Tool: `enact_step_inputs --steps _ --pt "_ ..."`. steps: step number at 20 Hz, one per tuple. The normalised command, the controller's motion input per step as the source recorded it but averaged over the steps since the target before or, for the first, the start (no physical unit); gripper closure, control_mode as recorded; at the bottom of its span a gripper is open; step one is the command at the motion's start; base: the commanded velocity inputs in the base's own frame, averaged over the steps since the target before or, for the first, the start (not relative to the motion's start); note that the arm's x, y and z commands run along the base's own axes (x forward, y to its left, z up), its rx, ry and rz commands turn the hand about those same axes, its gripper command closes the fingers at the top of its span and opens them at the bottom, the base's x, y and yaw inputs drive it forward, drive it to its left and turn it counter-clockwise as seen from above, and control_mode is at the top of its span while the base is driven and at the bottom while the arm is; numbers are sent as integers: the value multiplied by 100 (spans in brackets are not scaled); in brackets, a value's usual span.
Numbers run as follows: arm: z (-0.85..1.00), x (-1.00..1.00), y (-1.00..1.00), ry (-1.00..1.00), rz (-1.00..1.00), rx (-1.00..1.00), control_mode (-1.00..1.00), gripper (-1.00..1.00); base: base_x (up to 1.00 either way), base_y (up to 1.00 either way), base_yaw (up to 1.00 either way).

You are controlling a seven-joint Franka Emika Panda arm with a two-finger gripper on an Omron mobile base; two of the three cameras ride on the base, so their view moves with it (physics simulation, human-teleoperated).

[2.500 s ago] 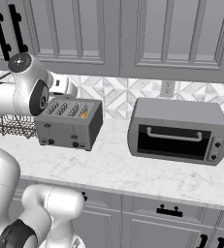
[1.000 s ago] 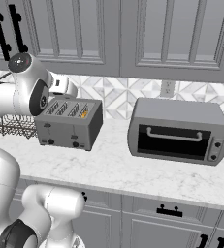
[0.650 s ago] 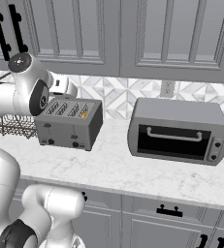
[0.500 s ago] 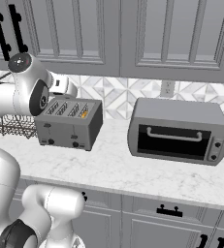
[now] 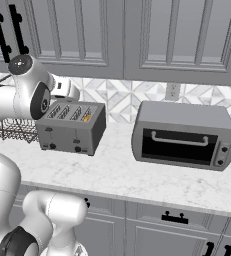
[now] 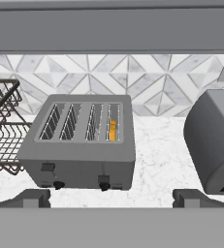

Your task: Start the toaster. Once the lever pops up, take the bread to the plate on the dining counter.

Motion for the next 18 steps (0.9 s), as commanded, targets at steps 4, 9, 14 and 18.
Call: enact_step_inputs --steps 4,9,14,18 --pt "0 0 0 0 0 0 -100 -100 0 0 0" --pt "0 0 0 0 0 0 -100 -100 0 0 0" --pt "0 0 0 0 0 0 -100 -100 0 0 0" --pt "0 0 0 0 0 0 -100 -100 0 0 0"
